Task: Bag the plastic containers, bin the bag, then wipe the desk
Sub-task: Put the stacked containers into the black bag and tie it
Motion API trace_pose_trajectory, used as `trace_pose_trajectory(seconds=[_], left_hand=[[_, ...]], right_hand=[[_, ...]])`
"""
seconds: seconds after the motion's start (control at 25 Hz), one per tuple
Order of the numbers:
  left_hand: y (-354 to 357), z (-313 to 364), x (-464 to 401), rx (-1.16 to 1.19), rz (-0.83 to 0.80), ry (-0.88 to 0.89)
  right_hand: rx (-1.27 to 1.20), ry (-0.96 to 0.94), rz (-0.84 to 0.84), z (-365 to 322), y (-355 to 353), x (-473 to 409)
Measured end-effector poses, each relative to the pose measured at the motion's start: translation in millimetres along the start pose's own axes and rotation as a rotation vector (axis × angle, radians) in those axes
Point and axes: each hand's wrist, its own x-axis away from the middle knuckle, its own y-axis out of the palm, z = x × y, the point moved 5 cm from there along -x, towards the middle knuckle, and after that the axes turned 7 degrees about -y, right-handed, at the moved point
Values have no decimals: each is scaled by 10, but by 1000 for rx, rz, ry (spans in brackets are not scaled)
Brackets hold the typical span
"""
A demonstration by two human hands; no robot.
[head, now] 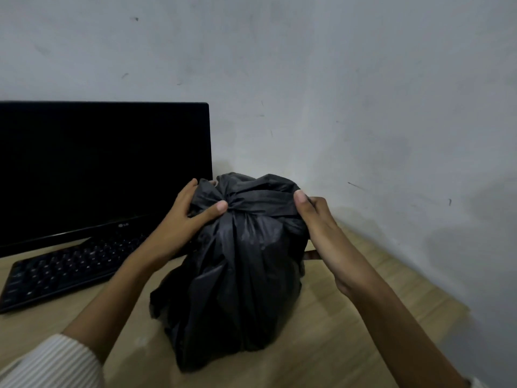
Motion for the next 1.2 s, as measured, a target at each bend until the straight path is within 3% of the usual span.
trace_pose_trajectory(seconds=[0.16,0.28,0.36,0.48,0.52,0.64,0.76,0.96,1.08,1.2], left_hand=[[-170,231,11,81,86,102],[18,357,80,-184,5,152],[125,363,74,-307,-12,158],[77,320,77,-234,-16,125],[58,302,67,-223,-19,118],[35,267,16,-200,-68,93],[-16,182,-71,-188,-67,34],[-96,36,-156,-187,-57,-9],[-72,41,-156,-160,-35,-26],[-22,95,-94,-126,-1,-15]], right_hand=[[-142,66,-6,-22,-112,-116],[-155,108,86,235,-256,-477],[-129,173,41,828,-344,-856],[-166,225,-55,2110,-552,-1374],[-257,281,-82,2174,-478,-1346],[-480,430,-116,1563,-32,-1095],[-588,354,-162,1137,50,-1012],[-450,171,-274,602,-60,-795],[-193,87,-383,414,-36,-635],[-52,2,-365,399,21,-636]])
